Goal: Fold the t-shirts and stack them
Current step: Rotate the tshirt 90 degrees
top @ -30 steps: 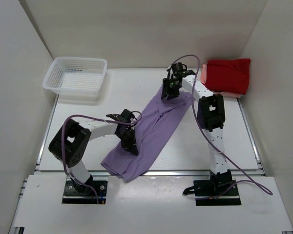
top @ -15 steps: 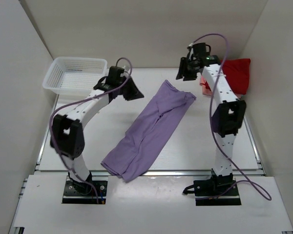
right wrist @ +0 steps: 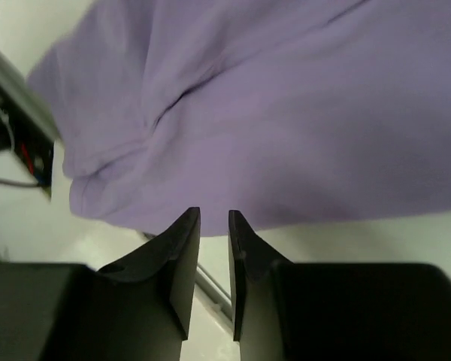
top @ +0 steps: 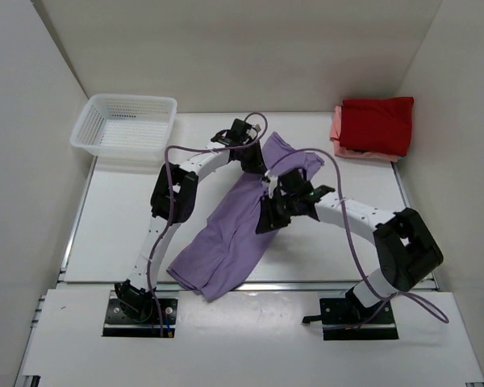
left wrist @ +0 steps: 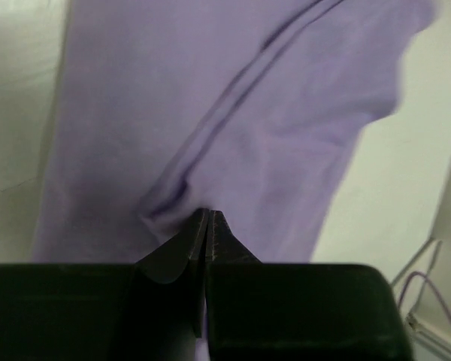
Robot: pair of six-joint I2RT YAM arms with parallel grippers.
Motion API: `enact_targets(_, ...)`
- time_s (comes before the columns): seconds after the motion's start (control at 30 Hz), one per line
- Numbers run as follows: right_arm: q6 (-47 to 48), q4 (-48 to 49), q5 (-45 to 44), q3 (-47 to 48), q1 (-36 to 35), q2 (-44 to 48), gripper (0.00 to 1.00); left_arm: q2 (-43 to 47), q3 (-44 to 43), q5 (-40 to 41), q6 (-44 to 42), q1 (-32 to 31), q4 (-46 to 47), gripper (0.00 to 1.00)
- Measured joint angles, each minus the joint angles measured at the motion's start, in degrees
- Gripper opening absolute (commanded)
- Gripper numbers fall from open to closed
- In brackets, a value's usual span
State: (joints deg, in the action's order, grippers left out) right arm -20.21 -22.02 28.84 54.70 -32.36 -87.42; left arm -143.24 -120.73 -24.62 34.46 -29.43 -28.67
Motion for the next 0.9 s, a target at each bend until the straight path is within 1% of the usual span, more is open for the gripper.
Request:
enact_targets(0.07,-2.29,5.35,1.57,-4.59,-3.08,-1.01,0.17,-1.55,-0.55,0.74,-0.87,-0.24,-2.08,0.12)
enact_targets(0.17,-4.37,11.37,2.69,-7.52,-7.58,-4.98,0.15,-2.58,-2.89,1.44,-1.68,0.04,-3.89,0.12)
enact_targets(0.3,-5.79,12.74,1.29,-7.67,-10.49,-9.20,0.14,-4.46,-6.75,3.04,-2.54,0.70,-6.32,0.11)
enact_targets(0.43,-7.02,9.07,-2.43,-6.16,-7.32,-9.14,0.14,-10.34,-17.70,3.54,-2.01,0.96,-10.43,0.11)
enact_targets(0.53,-6.43,5.22,-6.75,-3.98,-4.07,-9.14,0.14,-13.84,-23.69,3.69,-0.46,1.40,-11.63,0.11)
enact_targets(0.7,-4.04,0.57,-11.45,-1.88,0.46,-8.98,0.16,-14.45,-24.72,5.05,2.32,2.75,-11.58,0.10)
enact_targets(0.9,-1.33,-2.49,-11.78,-1.44,4.31,-8.70,0.15,-14.08,-23.98,7.65,4.55,5.68,-10.10,0.11)
